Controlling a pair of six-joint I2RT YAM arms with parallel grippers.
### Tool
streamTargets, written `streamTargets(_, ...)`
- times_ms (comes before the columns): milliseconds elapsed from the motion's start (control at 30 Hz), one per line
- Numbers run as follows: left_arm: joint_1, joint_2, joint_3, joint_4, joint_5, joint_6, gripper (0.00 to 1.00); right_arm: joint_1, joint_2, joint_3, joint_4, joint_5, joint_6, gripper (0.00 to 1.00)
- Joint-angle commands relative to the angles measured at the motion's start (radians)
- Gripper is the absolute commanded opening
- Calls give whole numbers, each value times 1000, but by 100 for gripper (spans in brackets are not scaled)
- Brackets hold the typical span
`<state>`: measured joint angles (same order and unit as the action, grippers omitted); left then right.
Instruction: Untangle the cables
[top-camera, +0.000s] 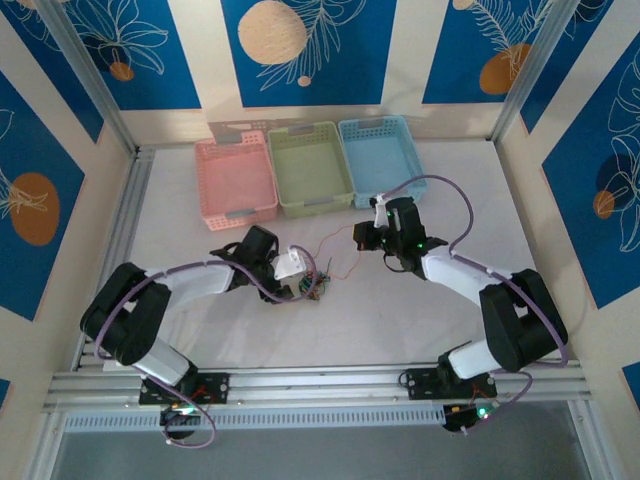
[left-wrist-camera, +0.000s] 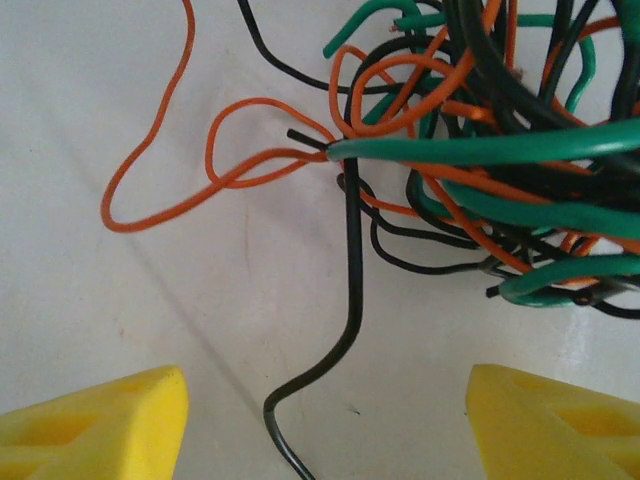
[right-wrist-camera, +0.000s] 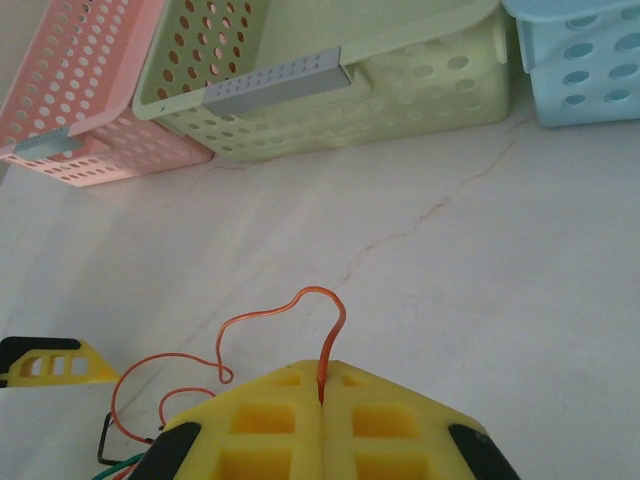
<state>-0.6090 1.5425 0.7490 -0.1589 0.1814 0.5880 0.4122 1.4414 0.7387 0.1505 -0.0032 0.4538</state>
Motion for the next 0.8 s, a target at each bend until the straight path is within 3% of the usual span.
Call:
streamTargets(0, -6, 29, 45, -18, -13, 36, 73, 7, 11, 28, -21, 7, 2, 0)
streamTargets(200, -7, 113, 100, 3, -54, 76, 64, 12, 31, 49, -35, 5, -5, 0)
streamTargets(267, -6, 117, 104, 4, -47, 89, 55, 14, 30, 48, -39, 10, -6, 0)
streamTargets(333, -5, 112, 101, 7, -44, 92, 38, 15, 27, 45, -37, 15, -5, 0)
streamTargets(433, -6, 105, 100, 32, -77, 61, 0, 13, 27, 46, -40, 20, -5, 0)
streamTargets(600, 13, 48, 131, 35, -144, -87, 0, 9, 10, 37, -46, 62, 3, 0)
streamTargets(767, 69, -130, -13, 215, -202, -228, 0, -12, -47, -5, -55, 206, 57, 0)
